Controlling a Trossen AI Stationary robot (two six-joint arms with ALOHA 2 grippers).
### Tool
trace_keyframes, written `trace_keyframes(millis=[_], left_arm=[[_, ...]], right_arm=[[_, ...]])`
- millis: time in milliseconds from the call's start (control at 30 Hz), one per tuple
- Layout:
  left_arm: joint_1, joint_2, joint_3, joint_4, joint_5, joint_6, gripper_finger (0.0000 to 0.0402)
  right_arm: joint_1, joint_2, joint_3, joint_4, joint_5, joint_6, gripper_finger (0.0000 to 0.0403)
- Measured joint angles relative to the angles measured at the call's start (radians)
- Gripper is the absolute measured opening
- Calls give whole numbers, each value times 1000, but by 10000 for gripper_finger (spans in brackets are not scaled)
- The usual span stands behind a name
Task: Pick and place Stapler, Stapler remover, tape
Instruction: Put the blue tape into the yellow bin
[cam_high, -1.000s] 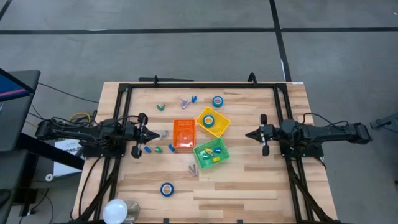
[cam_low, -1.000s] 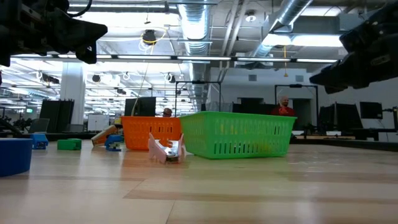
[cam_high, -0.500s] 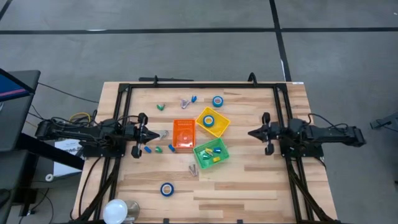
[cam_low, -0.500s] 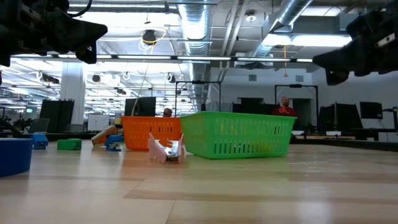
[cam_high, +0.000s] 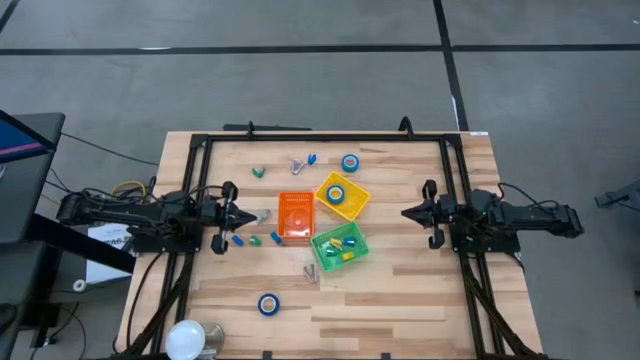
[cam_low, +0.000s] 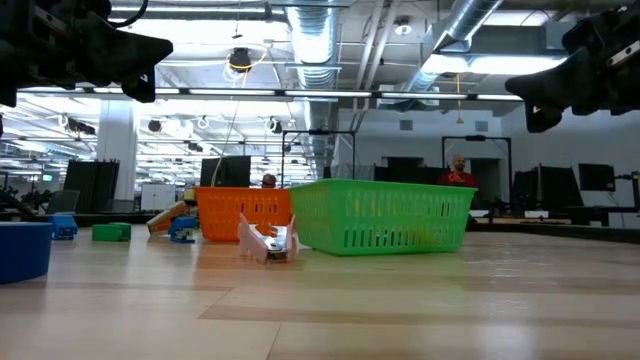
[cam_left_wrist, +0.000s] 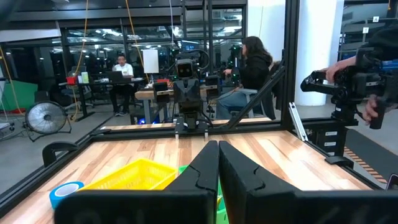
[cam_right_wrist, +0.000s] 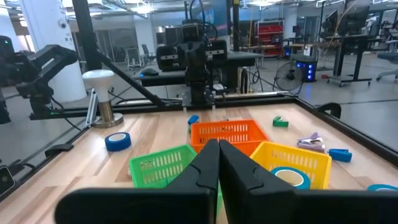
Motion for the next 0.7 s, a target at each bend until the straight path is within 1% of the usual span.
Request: trace_keyframes(millis=[700], left_arm=[[0,0,0,13,0,0,4]], right_arm=[[0,0,-1,0,0,0,1]])
